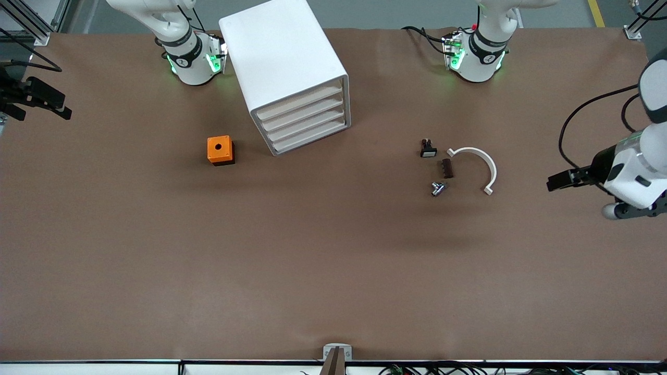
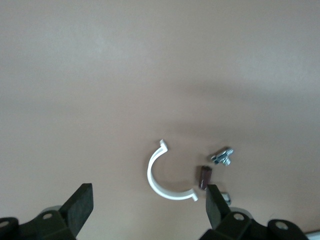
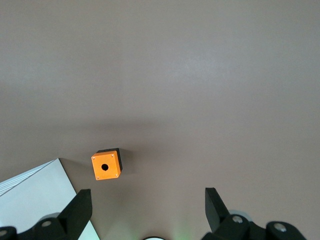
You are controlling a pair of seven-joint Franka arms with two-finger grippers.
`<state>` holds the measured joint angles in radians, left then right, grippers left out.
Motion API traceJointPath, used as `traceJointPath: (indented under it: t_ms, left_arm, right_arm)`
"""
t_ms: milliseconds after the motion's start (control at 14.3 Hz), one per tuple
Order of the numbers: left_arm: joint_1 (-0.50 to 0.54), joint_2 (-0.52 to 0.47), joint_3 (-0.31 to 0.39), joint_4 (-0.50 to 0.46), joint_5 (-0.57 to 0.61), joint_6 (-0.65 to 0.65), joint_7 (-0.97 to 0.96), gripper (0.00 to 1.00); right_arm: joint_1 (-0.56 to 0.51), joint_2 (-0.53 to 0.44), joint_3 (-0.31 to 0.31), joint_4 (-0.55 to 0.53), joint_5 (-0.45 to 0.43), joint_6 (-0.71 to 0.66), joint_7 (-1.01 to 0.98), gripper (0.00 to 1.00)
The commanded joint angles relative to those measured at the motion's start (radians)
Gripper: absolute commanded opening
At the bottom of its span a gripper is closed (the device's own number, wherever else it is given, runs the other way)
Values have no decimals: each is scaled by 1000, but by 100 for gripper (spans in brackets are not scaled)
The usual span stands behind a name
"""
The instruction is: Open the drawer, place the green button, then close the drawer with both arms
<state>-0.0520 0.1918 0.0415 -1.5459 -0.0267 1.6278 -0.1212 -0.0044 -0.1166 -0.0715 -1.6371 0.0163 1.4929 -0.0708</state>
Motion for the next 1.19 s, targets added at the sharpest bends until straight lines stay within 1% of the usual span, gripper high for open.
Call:
traceJointPath:
  t_ms: [0, 70, 140, 210, 350, 630, 840, 981, 1121]
  left_arm:
    - [-19, -138, 23, -193, -15, 65, 63, 99]
    - [-16, -176, 21, -253, -15, 102, 64, 100]
    - [-9, -205, 21, -293, -15, 133, 64, 100]
    - [-8, -216, 20, -298, -15, 148, 66, 100]
    - [-8, -227, 21, -281, -15, 150, 66, 100]
    - [-11, -282, 12, -278, -13, 147, 64, 100]
    - [-14, -282, 11, -200, -12, 118, 60, 100]
    - [-17, -281, 8, -174, -10, 78, 49, 100]
    - [-20, -256, -3, -146, -7, 78, 49, 100]
  right_arm:
    - [-16, -29, 19, -27, -7, 27, -6, 100]
    - [-14, -29, 19, -27, -10, 41, -6, 100]
    - [-11, -31, 19, -26, -15, 53, -6, 100]
    - [-11, -31, 19, -26, -25, 62, -6, 100]
    - [-11, -31, 19, -27, -27, 66, -7, 100]
    - [-12, -31, 19, -27, -29, 72, -10, 100]
    - [-12, -32, 19, -27, -29, 73, -32, 100]
    - [-14, -32, 19, -27, -29, 73, -33, 100]
    - [-14, -32, 19, -29, -27, 73, -33, 100]
